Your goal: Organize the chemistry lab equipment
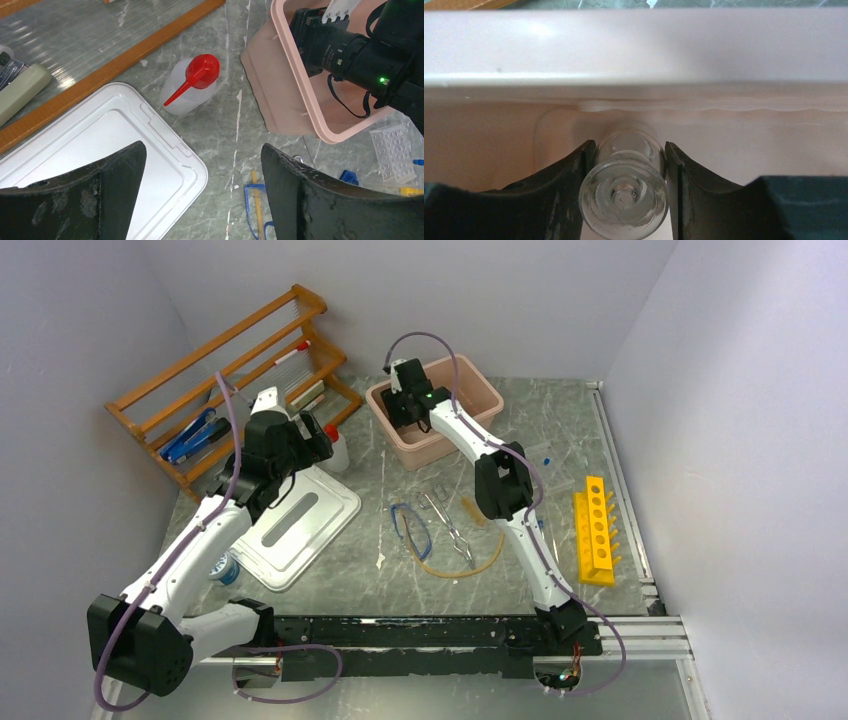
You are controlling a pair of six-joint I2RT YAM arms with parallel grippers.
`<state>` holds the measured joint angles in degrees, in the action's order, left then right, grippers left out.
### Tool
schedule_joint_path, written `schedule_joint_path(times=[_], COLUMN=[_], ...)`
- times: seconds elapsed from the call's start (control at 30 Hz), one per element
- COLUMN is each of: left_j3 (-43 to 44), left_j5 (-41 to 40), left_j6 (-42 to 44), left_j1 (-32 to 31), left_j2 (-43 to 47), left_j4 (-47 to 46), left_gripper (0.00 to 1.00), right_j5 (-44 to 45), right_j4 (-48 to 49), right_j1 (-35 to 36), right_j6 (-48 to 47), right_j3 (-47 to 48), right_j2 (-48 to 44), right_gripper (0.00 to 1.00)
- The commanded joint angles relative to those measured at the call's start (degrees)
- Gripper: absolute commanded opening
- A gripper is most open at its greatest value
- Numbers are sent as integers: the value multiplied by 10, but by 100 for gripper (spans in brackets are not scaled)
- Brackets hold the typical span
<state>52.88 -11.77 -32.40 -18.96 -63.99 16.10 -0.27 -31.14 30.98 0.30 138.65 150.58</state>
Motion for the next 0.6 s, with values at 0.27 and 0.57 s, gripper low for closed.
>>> schedule_joint_path(times=[0.27, 0.57], left_j3=[25, 29], left_j5=[9, -5], left_j6=[5, 13], left_j1=[-4, -4], left_j2=[-5, 5], left_j4=[-9, 3], left_gripper=[90, 94], right_j5=[-6, -17], right_j4=[23, 32], right_j1=[-5, -14], right_j6=[47, 117], right_j3=[16, 5], right_j2=[-38, -114], right_gripper=[75, 83])
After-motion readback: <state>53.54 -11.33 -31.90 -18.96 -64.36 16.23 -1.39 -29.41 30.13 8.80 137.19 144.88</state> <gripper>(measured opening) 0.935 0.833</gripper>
